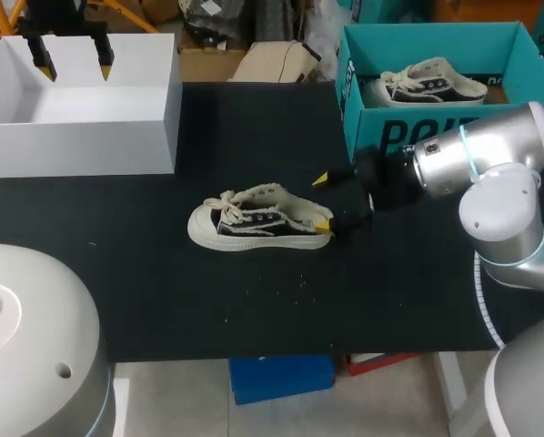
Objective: Take the shoe out of the shoebox, open the shoe tongue, remove and reinsert the insole, then place the shoe into the shoebox
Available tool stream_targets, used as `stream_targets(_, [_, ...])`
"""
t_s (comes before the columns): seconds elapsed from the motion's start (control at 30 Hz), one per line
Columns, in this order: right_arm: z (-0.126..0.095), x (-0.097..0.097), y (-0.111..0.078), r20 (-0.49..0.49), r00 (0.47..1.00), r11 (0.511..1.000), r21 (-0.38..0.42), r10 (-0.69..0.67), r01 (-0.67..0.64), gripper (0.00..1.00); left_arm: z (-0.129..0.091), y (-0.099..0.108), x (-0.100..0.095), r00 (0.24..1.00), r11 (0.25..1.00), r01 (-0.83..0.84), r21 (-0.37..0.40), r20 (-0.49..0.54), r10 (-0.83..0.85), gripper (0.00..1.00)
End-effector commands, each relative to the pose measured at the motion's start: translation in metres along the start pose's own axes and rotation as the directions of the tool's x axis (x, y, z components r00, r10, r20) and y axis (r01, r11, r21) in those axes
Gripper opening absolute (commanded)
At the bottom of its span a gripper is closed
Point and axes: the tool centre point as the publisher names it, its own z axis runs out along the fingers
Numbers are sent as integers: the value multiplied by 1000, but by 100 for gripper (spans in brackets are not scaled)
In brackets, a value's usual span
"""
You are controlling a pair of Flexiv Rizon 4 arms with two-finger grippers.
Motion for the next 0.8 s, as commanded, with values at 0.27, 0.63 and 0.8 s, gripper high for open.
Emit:
stream_targets(0.27, [10,-4,-22,2,1000,1000,-7,25,-25,100,-1,0,0,1000,1000,2,-2,3,-2,100])
stream_targets(0.63, [22,-4,-37,10,998,998,-22,63,-63,100,-1,0,0,1000,1000,2,-2,3,-2,100])
stream_targets(0.8, [28,-5,-41,13,997,997,-30,70,-69,100,-1,0,0,1000,1000,2,-2,3,-2,100])
